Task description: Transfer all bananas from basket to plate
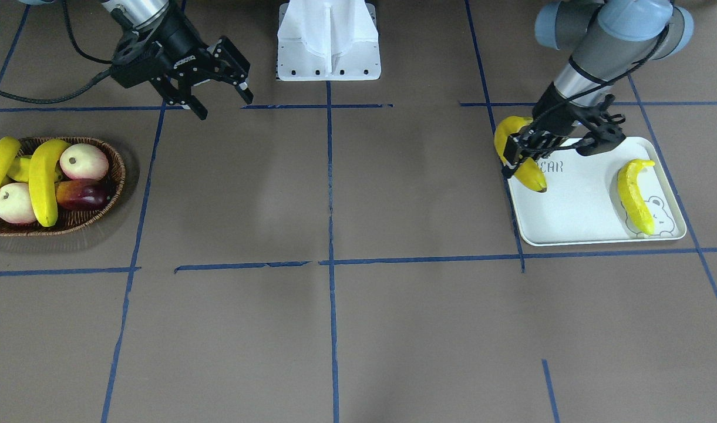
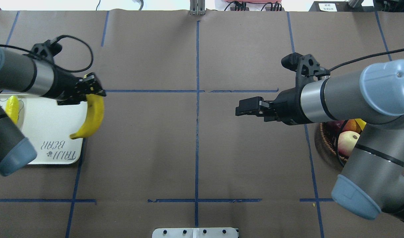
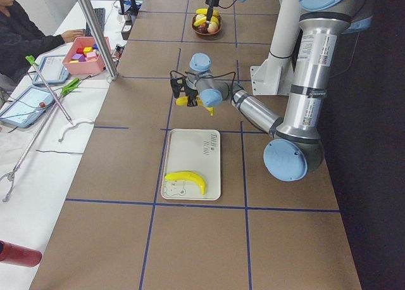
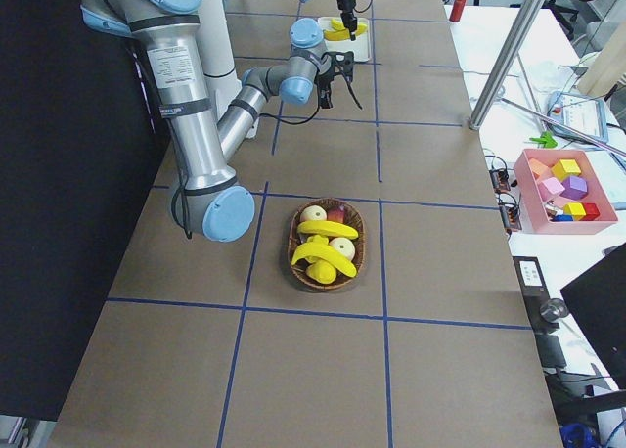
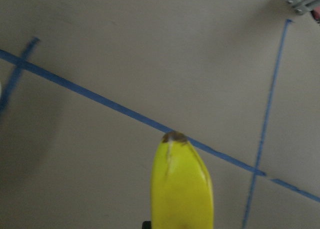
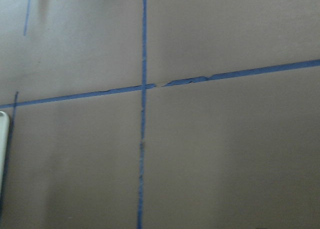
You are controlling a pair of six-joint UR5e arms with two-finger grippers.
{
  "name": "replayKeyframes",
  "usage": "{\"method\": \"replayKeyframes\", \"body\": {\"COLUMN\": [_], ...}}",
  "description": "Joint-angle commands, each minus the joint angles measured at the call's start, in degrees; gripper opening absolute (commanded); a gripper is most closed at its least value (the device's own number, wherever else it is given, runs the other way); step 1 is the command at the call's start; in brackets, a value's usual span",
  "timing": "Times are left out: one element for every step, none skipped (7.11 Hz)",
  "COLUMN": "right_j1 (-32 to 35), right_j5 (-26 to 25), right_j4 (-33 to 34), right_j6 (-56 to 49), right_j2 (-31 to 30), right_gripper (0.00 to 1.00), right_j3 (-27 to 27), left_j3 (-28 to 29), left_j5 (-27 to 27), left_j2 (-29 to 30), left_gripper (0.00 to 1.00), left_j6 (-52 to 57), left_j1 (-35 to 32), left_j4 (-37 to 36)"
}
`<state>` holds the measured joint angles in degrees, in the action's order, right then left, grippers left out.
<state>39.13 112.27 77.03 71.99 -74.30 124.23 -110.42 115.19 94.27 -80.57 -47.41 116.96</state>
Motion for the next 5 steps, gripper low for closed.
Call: {"method": "replayKeyframes", "body": {"right_j1": [4.7, 9.3, 13.5, 14.6, 14.7], "right_j5": [1.6, 5.1, 8.3, 8.5, 8.5], "right_j4": [5.8, 5.9, 6.0, 5.9, 6.0], "right_j6": [-15.9, -22.2, -27.6, -29.1, -29.1], "right_j2": [-7.5, -11.6, -14.0, -15.6, -15.9], "right_gripper": [1.0, 1.0, 1.0, 1.0, 1.0], "right_j3": [0.8, 0.7, 0.3, 0.1, -0.4], "left_j3": [2.8, 6.6, 9.1, 11.6, 12.6], "left_j5": [-3.0, -3.7, -5.5, -7.2, -7.6], "left_j2": [-7.5, -7.6, -7.5, -7.0, -6.9], "left_gripper": [0.0, 0.0, 0.0, 0.0, 0.2], "left_j6": [10.8, 14.8, 19.7, 22.1, 22.2], "left_j1": [-1.7, -3.1, -4.0, -5.0, -5.0], "left_j4": [-0.9, -0.8, -0.8, -0.7, -0.6]}}
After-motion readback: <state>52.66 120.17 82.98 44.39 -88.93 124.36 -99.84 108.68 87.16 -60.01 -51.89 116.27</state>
